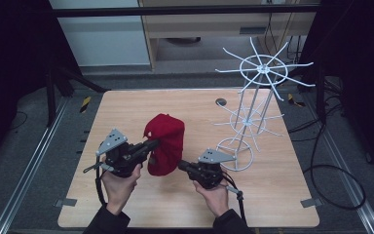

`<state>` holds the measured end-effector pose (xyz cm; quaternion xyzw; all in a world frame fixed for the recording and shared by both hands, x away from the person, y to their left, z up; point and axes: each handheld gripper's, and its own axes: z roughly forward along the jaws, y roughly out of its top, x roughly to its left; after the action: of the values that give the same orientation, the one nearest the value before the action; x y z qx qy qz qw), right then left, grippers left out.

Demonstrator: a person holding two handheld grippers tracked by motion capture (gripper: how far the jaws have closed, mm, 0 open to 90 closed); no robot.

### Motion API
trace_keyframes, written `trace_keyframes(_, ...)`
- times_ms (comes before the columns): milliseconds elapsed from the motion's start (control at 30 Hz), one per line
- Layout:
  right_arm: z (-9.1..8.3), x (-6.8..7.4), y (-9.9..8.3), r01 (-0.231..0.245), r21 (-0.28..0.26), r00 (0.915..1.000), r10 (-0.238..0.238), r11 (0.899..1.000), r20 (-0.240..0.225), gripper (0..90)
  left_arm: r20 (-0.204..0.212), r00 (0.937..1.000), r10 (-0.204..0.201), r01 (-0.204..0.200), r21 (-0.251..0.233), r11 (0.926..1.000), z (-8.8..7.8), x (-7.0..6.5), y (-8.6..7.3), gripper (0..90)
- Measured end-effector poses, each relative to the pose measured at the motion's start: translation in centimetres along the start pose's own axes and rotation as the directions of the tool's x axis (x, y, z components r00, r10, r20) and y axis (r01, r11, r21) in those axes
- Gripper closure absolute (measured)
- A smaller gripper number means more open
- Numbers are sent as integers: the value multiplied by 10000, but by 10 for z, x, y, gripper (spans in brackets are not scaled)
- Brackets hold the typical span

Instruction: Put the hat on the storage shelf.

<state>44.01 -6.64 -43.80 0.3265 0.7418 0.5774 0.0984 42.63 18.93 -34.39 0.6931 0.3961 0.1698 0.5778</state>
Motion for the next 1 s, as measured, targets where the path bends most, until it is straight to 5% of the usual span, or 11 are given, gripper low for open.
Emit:
trace_keyframes(233, -6, 1, 9, 453, 89, 9982, -456, 9989, 378, 894, -531, 9985, -137, 173, 676, 9976, -14, 19, -24, 866)
trace_keyframes(367, 0, 12, 15, 1255, 507, 9899, -1284, 9908, 602, 894, -735, 9970, -224, 297, 999, 9946, -22, 28, -42, 862)
trace_keyframes(600, 11, 20, 20, 1649, 923, 9844, -1697, 9820, 466, 893, -960, 9948, -328, 483, 1641, 9853, -29, 39, -71, 859)
trace_keyframes(900, 40, 33, 11, 2042, 1893, 9762, -2141, 9605, 333, 879, -1732, 9849, -1, 451, 2559, 9656, -28, 54, -97, 859)
trace_keyframes(1000, 51, 34, 4, 2021, 2217, 9764, -2138, 9539, 296, 852, -2205, 9753, 162, 528, 3037, 9513, -20, 65, -108, 858)
